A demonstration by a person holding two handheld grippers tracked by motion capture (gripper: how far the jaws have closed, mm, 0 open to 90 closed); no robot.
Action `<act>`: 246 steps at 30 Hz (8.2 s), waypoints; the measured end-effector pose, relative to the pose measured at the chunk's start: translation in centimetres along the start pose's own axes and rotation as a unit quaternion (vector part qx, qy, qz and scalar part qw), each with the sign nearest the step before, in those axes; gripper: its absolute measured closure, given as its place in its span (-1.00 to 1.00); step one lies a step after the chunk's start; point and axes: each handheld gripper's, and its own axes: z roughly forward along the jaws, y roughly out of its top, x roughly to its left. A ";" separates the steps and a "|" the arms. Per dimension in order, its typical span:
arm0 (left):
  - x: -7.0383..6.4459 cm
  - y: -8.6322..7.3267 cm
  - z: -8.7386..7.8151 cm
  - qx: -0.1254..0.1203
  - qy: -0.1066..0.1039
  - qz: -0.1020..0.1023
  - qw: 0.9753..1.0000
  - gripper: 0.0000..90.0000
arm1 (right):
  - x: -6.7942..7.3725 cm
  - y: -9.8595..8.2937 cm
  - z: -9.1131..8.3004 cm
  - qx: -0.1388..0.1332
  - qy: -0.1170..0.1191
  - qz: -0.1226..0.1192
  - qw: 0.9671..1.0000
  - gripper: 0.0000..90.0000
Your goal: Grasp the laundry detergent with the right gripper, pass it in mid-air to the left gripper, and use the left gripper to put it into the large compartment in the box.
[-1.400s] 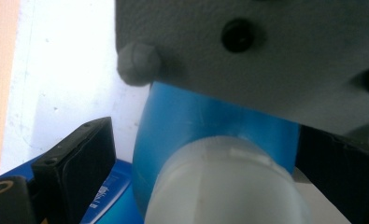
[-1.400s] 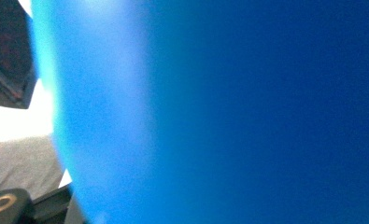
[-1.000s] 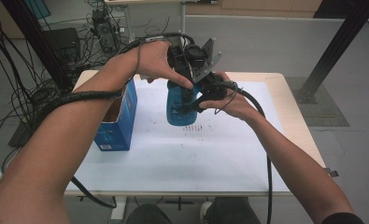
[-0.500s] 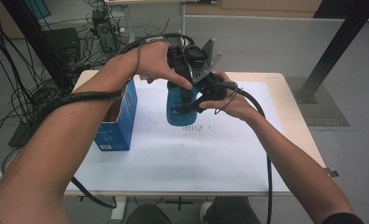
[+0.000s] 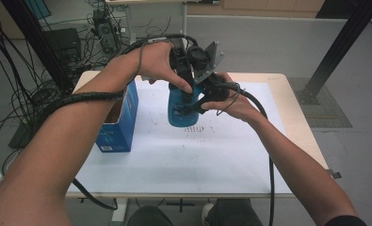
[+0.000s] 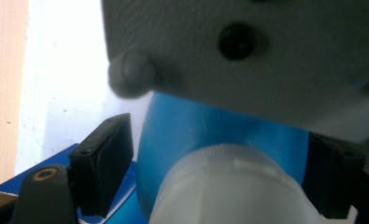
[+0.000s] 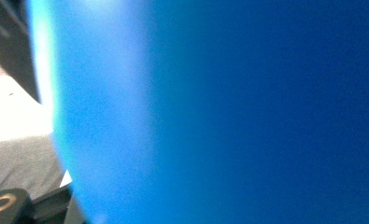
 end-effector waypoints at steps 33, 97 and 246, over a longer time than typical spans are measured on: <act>-0.1 0.2 0.2 0.013 -0.006 0.004 1.000 -0.20 | 0.0 -0.3 0.2 0.002 0.004 -0.002 1.000 -0.04; 0.1 -0.2 0.6 0.014 -0.012 -0.001 1.000 -0.19 | -0.2 -0.6 0.8 -0.006 0.012 -0.003 1.000 -0.07; 9.6 -20.4 -12.4 -0.024 0.075 -0.655 0.752 -0.18 | 2.2 -9.7 -13.8 0.147 -0.172 0.133 0.965 -1.00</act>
